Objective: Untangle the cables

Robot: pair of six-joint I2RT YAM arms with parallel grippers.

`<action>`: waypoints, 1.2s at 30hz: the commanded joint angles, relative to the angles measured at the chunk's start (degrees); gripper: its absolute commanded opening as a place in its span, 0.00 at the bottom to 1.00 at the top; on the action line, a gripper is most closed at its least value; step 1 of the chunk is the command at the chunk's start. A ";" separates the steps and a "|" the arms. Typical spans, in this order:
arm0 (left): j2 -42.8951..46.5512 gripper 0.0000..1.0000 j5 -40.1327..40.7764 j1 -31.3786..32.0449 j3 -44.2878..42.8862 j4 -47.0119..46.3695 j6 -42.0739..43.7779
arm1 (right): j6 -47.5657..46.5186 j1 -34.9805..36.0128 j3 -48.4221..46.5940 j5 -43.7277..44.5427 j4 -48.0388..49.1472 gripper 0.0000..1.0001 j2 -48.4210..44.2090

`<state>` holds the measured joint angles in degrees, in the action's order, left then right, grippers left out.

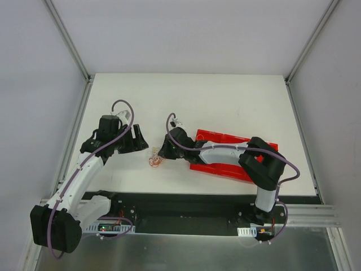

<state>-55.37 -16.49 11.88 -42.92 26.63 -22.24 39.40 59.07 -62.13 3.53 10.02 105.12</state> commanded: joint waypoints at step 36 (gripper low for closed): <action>-19.51 0.75 -10.40 -0.98 9.78 -18.02 -14.76 | -20.67 -0.62 -41.10 -12.67 -14.05 0.01 -22.95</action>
<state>-75.55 -29.10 11.53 -32.36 8.91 -35.73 24.45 58.57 -91.07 -6.35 3.05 80.18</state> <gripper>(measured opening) 0.741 0.013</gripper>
